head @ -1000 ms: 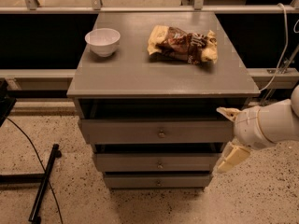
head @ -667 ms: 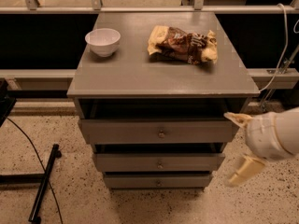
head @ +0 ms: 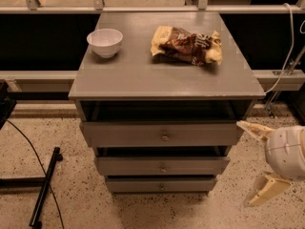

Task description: Open top drawer

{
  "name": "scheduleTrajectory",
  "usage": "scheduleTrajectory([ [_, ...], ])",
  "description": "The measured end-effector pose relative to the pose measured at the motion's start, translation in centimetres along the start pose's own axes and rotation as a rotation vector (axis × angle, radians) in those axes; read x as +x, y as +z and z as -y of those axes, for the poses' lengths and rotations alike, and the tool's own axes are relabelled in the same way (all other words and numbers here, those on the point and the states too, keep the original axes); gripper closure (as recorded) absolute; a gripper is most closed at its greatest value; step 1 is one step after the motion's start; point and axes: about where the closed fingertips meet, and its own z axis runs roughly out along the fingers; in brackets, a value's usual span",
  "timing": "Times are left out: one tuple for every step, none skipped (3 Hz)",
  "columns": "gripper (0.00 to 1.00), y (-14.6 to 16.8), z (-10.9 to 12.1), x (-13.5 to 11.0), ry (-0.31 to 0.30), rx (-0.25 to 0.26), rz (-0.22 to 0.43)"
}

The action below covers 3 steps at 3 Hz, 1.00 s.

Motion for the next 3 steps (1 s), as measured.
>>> scheduleTrajectory([
  [0.00, 2.5, 2.0, 0.5, -0.004, 0.009, -0.008],
  [0.00, 8.4, 6.2, 1.7, -0.036, 0.013, -0.040],
  [0.00, 13.6, 9.4, 2.5, -0.071, 0.008, -0.080],
])
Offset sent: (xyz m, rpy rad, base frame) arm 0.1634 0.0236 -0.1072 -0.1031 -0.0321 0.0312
